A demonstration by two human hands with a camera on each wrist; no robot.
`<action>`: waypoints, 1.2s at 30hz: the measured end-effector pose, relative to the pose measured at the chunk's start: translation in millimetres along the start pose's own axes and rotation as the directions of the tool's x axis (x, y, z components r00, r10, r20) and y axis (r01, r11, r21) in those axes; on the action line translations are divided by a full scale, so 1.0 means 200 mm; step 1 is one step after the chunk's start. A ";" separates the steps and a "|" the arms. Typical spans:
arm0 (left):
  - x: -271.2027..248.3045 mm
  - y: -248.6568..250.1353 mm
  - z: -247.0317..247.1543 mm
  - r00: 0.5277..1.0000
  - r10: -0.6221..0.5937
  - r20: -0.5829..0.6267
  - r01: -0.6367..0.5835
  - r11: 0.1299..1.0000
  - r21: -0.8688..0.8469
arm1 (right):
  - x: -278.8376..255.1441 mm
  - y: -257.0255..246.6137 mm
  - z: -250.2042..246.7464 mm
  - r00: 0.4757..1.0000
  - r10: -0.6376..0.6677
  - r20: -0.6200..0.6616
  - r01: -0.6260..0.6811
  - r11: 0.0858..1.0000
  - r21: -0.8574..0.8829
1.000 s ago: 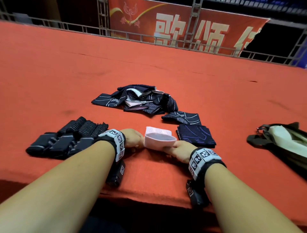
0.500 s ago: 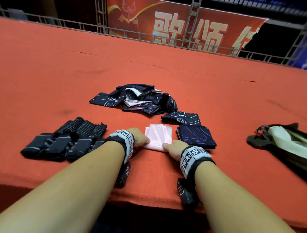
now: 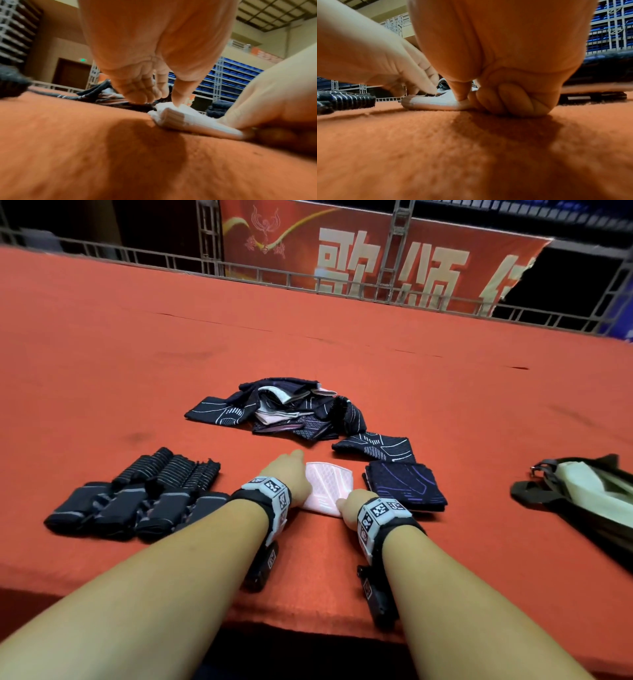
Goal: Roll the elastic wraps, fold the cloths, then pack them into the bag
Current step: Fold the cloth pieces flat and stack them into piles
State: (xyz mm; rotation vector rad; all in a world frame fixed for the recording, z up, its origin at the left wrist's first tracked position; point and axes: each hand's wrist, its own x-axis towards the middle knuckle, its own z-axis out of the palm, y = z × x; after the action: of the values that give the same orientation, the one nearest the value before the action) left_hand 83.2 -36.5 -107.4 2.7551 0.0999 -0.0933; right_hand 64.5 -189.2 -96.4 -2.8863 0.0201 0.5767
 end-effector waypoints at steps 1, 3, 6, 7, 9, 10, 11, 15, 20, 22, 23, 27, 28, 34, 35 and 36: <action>0.01 0.02 0.00 0.994 0.102 -0.048 -0.101 0.995 0.018 | 0.00 0.00 0.00 1.000 0.008 -0.002 -0.008 1.000 0.014; 0.02 0.06 0.01 0.953 0.303 0.013 -0.303 0.949 0.089 | -0.01 -0.01 -0.01 1.000 -0.009 -0.004 0.009 1.000 0.001; 0.05 0.10 0.08 0.931 0.246 0.270 -0.310 0.923 0.226 | -0.01 -0.01 -0.02 1.000 0.000 0.026 0.001 1.000 -0.018; 0.06 0.08 0.11 0.933 0.182 0.309 -0.267 0.928 0.260 | -0.01 0.00 -0.01 0.999 -0.009 0.044 0.012 0.998 -0.061; 0.06 0.06 0.15 0.935 0.120 0.333 -0.220 0.934 0.281 | 0.01 0.00 0.00 0.999 0.014 0.040 -0.010 0.994 -0.105; 0.06 0.05 0.16 0.932 0.101 0.349 -0.210 0.934 0.290 | 0.02 0.00 0.00 0.999 0.026 0.028 -0.022 0.993 -0.118; 0.06 0.05 0.16 0.928 0.086 0.363 -0.202 0.934 0.295 | 0.02 0.00 -0.01 0.999 0.034 0.023 -0.031 0.993 -0.110; 0.08 0.04 0.18 0.929 0.050 0.366 -0.164 0.943 0.288 | 0.00 0.00 -0.01 0.999 0.019 0.050 -0.012 0.991 -0.136; 0.11 0.02 0.20 0.923 0.037 0.384 -0.157 0.945 0.287 | 0.00 -0.05 0.00 1.000 0.020 0.016 -0.018 0.996 -0.084; 0.10 0.03 0.20 0.926 0.038 0.377 -0.156 0.945 0.286 | 0.01 -0.07 -0.02 0.998 0.000 0.058 0.007 0.993 -0.115; 0.10 0.03 0.21 0.928 0.039 0.371 -0.157 0.943 0.292 | 0.00 -0.08 -0.03 0.998 -0.010 0.064 0.017 0.993 -0.118; 0.10 0.01 0.21 0.930 0.045 0.364 -0.169 0.933 0.318 | 0.00 -0.11 -0.05 0.993 -0.043 0.107 0.058 0.988 -0.145; 0.11 0.01 0.21 0.929 0.046 0.368 -0.171 0.934 0.314 | 0.00 -0.11 -0.05 0.994 -0.038 0.102 0.050 0.992 -0.120; 0.11 0.01 0.19 0.918 0.064 0.391 -0.189 0.938 0.290 | 0.08 -0.10 -0.03 0.994 0.038 0.098 -0.035 0.999 -0.036; 0.10 0.02 0.18 0.915 0.063 0.399 -0.191 0.938 0.289 | 0.08 -0.10 -0.03 0.993 0.051 0.103 -0.049 0.998 -0.026; 0.09 0.02 0.17 0.911 0.062 0.407 -0.192 0.939 0.286 | 0.09 -0.09 -0.03 0.994 0.038 0.099 -0.036 0.999 -0.027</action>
State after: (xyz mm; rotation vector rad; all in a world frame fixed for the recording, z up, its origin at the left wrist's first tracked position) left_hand 100.3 -51.7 -138.3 2.9888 -0.2266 -0.6803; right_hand 83.7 -171.9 -95.1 -2.8829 0.0519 0.7319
